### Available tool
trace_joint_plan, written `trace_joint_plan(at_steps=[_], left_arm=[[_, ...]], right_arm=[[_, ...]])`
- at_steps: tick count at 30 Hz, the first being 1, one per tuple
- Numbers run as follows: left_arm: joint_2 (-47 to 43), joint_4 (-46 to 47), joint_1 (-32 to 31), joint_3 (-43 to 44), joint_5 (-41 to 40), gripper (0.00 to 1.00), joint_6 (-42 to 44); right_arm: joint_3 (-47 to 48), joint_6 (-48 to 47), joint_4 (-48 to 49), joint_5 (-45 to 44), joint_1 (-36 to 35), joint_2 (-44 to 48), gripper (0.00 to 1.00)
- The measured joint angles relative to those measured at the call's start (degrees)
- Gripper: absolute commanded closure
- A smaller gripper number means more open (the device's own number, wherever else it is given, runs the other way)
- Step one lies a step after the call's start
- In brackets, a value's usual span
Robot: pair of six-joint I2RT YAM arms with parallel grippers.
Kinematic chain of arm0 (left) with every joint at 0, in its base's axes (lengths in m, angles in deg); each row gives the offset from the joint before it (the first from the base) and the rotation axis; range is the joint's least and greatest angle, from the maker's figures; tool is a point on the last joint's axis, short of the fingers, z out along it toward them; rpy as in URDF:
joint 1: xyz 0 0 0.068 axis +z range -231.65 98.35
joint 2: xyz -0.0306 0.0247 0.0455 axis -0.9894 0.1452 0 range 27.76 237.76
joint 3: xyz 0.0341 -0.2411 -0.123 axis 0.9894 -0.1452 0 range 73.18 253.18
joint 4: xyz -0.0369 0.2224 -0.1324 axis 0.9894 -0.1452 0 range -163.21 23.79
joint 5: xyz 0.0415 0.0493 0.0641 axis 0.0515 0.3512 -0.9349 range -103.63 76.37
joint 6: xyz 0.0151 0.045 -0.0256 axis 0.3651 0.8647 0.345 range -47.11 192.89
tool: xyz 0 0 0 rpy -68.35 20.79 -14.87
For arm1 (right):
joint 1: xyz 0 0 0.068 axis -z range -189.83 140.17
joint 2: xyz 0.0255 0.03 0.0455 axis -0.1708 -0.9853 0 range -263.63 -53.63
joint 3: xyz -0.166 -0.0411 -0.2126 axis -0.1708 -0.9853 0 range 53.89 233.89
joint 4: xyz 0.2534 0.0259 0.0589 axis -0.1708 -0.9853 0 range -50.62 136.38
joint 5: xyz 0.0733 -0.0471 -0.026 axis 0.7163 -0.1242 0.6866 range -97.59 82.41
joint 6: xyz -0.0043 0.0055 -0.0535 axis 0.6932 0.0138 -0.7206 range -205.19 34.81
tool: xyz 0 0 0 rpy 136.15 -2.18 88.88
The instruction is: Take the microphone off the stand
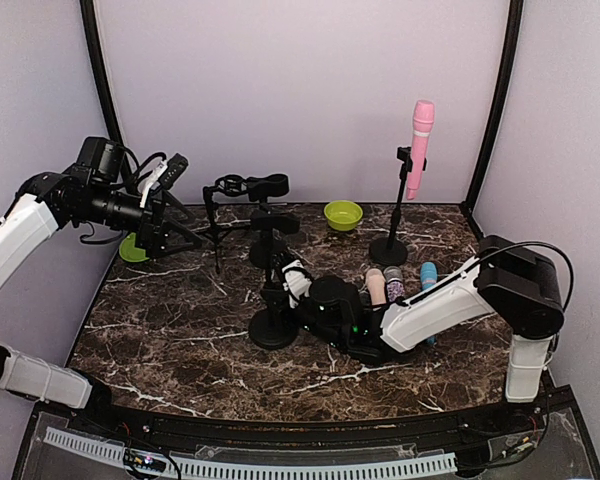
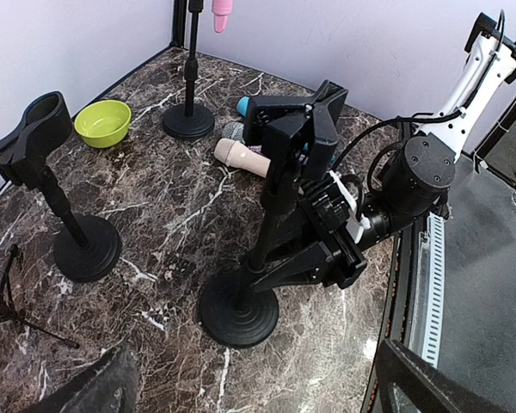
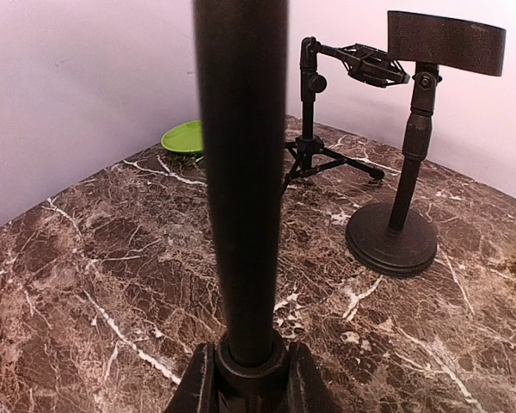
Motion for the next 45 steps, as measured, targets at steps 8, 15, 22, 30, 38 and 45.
trace_joint_plan(at_steps=[8, 15, 22, 30, 38, 45], left_arm=[[-0.8, 3.8, 0.0, -3.8, 2.2, 0.01, -0.4], [-1.9, 8.6, 0.0, -10.6, 6.4, 0.01, -4.0], [-2.9, 8.1, 0.0, -12.2, 8.7, 0.04, -4.0], [-5.5, 8.2, -1.1, -18.6, 10.7, 0.13, -4.2], [-5.0, 8.8, -3.8, -21.5, 11.1, 0.36, -5.4], [-3.8, 9.8, -3.8, -20.7, 12.8, 0.78, -6.6]], right_arm=[[2.8, 0.1, -4.3, 0.3, -0.5, 0.1, 1.00], [7.0, 4.5, -12.3, 5.8, -0.5, 5.5, 1.00], [11.2, 11.2, -13.8, 11.9, -0.5, 8.7, 1.00], [15.8, 16.5, -16.4, 21.0, -0.1, 8.5, 1.00], [20.0, 19.7, -15.7, 26.8, -0.1, 8.3, 1.00], [20.1, 21.1, -15.8, 28.0, -0.1, 6.0, 1.00]])
